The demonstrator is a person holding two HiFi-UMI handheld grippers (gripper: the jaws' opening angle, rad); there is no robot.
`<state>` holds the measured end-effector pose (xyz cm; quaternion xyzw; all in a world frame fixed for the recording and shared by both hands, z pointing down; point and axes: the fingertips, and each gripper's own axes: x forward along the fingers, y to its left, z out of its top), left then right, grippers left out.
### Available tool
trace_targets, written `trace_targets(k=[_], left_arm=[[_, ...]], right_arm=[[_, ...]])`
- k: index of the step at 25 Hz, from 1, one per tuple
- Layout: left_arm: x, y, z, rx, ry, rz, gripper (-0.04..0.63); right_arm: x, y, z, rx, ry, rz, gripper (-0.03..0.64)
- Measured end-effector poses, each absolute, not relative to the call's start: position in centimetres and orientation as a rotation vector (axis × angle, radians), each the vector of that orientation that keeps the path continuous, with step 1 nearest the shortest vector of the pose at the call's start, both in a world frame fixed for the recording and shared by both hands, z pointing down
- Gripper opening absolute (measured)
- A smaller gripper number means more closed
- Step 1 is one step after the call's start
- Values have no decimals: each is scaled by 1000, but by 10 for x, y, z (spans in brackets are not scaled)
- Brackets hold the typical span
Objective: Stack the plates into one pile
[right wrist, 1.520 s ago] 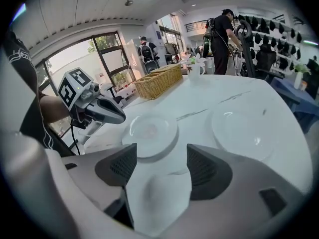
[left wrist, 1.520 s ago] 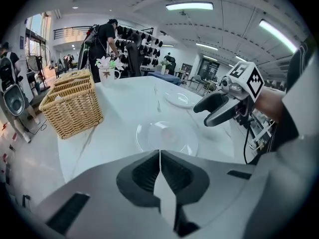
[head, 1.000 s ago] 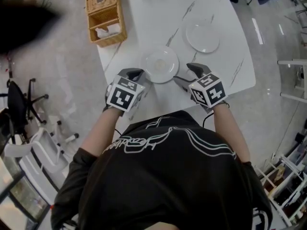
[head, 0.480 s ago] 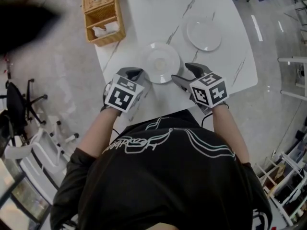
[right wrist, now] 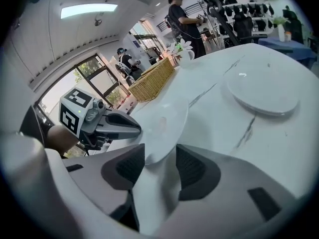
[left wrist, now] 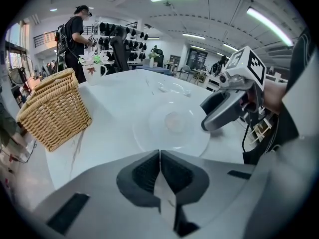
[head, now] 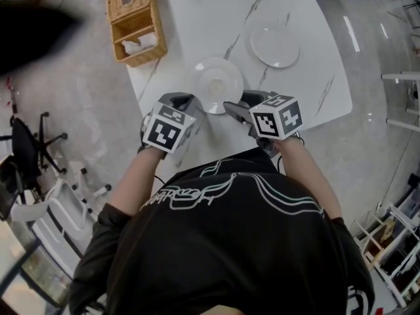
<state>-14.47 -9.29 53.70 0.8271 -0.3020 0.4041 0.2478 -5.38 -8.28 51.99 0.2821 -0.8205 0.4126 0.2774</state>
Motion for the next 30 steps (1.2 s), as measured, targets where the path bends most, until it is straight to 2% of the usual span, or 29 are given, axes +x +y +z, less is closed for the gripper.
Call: trace_targets(k=[4,9,19,30], left_arm=[[-143,-90,536,2258,-835,1097,28],[-144,-90,536,2258,-869,1079,28],[-146,-88,527,2238,-881,1022,28],[-133,-99,503,2299,-870,926,28]], right_arm=[[-51,-82,523,815,-2173,1259,134],[-51,-86,517,845,-2209,1490,90],[-44,-92,509,934,-2206,1803,43],[-12,-98,488,1059,-2240,1951,40]])
